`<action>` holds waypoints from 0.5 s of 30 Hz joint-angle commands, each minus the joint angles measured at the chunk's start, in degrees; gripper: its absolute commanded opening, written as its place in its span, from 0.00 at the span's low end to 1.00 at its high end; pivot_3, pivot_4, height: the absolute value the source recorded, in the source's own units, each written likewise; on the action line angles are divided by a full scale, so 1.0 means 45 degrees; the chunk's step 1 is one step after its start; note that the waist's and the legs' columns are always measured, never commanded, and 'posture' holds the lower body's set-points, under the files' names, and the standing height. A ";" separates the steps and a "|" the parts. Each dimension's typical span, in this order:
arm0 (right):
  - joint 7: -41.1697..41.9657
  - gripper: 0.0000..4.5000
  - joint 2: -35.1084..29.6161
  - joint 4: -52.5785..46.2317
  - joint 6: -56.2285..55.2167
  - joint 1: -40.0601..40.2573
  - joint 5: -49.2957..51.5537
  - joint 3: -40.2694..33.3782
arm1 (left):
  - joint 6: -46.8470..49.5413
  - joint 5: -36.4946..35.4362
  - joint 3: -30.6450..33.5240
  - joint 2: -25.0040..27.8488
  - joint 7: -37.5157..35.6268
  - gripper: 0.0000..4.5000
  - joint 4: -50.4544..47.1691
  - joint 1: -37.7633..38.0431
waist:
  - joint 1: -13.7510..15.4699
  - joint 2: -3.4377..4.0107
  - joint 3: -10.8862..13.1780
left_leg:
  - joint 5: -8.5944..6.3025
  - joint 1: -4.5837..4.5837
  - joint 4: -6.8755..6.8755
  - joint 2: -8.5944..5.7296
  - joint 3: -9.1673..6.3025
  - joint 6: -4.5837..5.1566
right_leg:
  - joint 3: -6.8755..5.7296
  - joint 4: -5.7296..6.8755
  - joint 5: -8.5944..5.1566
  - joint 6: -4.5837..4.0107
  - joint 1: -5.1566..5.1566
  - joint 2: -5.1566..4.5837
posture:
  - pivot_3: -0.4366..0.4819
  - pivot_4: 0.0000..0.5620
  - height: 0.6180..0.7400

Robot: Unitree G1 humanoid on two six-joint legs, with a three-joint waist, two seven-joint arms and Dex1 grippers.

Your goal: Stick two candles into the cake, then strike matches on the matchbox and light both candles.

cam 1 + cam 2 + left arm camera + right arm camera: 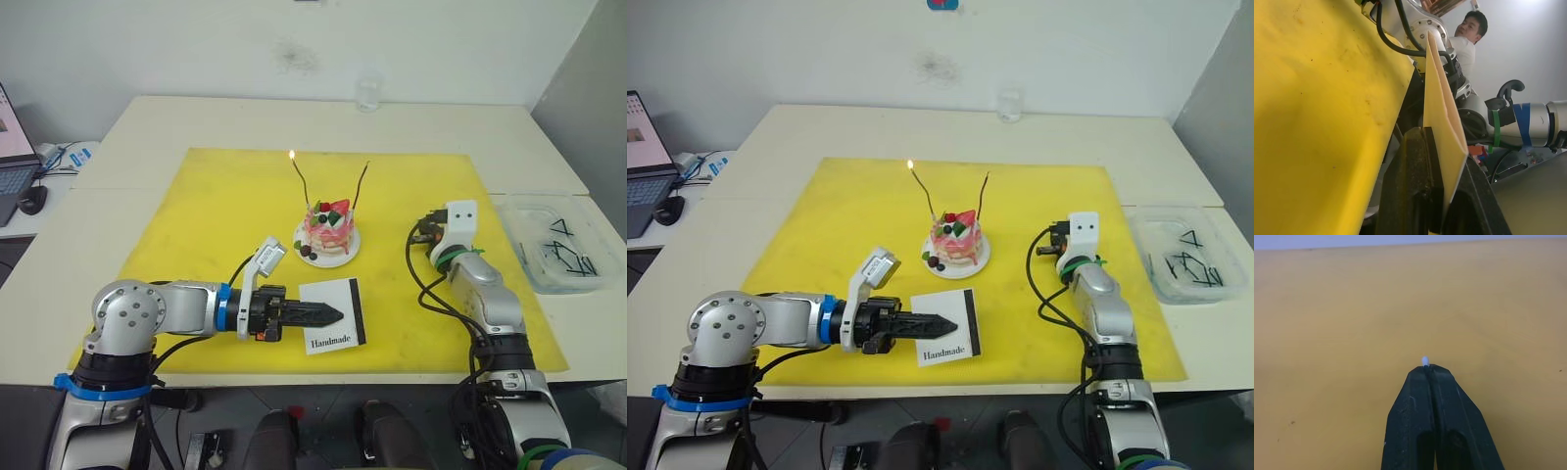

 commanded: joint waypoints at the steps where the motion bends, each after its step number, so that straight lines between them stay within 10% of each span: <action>1: 0.0628 0.01 -0.0828 -0.1721 0.0454 0.0118 0.0318 -0.0188 | -0.0157 -0.0212 0.0164 -0.0001 -0.0128 0.00 -0.0001 -0.0277 | 0.0004 0.0004 0.0003 | 0.0000 -0.0002 -0.0001 0.0001 -0.0001 0.0000 | -0.0001 0.0000 0.0000 0.0000 -0.0002 0.0000 | 0.48 0.27 1.00; 15: 0.5006 0.01 -0.5136 -0.6222 0.4834 0.0262 0.4092 -0.0895 | -0.0512 0.1193 -0.0527 0.0084 -0.1295 0.00 0.0576 -0.0954 | 0.0041 0.0005 0.0003 | 0.0000 0.0000 -0.0002 -0.0012 0.0006 0.0001 | -0.0003 -0.0001 -0.0003 0.0004 -0.0003 0.0021 | 0.48 0.27 1.00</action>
